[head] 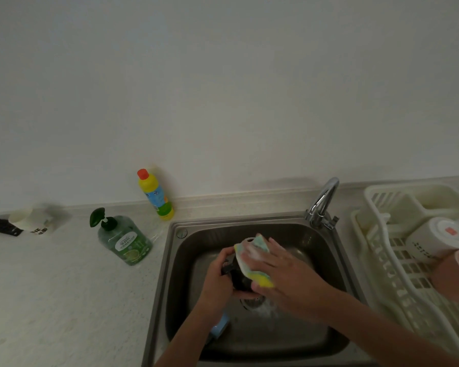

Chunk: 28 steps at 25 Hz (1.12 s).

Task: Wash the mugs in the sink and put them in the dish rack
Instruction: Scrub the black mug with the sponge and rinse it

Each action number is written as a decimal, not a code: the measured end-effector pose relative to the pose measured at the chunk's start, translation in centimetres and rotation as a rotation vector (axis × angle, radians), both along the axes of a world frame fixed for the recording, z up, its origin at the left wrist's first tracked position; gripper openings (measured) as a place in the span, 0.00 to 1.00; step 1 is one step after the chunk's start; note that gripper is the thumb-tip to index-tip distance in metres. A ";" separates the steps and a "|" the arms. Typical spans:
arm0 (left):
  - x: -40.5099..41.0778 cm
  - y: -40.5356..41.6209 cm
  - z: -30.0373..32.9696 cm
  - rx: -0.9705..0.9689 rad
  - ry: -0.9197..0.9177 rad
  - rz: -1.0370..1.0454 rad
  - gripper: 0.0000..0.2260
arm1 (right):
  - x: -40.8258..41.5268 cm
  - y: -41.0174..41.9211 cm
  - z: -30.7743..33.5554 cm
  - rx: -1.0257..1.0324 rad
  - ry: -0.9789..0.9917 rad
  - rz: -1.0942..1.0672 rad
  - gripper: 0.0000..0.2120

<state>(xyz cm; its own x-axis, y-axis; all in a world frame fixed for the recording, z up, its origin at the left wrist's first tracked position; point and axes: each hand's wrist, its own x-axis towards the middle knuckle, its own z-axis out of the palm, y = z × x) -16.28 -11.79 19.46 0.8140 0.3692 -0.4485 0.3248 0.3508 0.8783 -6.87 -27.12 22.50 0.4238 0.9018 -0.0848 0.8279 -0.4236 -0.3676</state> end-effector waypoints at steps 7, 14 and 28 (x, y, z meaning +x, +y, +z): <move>0.1 -0.3 0.5 0.017 0.005 0.004 0.19 | 0.2 -1.5 -0.9 -0.010 -0.010 -0.090 0.31; 0.6 -0.5 0.2 -0.010 0.017 0.031 0.18 | 1.0 -1.1 -0.9 0.024 -0.005 -0.073 0.31; 1.1 -0.8 0.4 -0.002 0.012 0.011 0.17 | 2.6 -1.1 -1.0 0.005 -0.056 -0.111 0.29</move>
